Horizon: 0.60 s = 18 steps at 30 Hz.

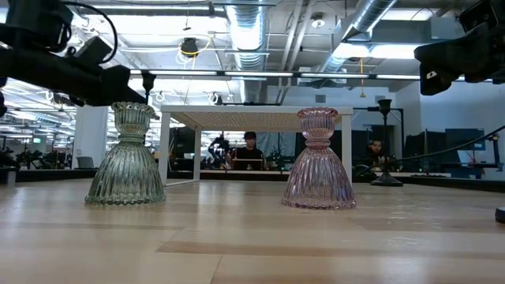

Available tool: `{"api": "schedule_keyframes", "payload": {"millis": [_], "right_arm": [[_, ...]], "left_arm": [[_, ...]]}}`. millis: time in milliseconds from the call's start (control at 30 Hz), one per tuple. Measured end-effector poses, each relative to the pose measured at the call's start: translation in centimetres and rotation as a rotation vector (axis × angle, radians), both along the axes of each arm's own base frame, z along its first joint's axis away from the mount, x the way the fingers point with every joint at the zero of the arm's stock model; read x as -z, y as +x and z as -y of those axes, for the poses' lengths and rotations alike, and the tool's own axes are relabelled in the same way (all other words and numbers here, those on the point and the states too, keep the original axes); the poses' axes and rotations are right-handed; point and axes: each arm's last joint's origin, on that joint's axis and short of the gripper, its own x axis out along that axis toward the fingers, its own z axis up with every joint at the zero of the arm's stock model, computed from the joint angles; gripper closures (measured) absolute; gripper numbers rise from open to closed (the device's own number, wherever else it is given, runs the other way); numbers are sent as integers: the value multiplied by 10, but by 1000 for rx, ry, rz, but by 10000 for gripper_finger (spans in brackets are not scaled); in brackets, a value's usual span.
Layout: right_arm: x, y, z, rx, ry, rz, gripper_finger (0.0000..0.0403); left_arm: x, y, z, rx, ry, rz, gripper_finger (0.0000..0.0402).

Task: Pick & Place candle stick holders
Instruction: Put the top left black candle holder on the shelf

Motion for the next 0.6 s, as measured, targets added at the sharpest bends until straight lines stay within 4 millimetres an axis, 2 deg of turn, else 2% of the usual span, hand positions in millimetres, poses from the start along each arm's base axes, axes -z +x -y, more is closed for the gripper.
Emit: {"api": "schedule_keyframes", "payload": {"millis": [400,600], "right_arm": [[0,0,0,0,1,0,401],[0,0,0,0,1,0,401]], "left_arm": [[2,14,-17,-71,7,22,212],[3,18,-22,-91,-16,69,228]]}}
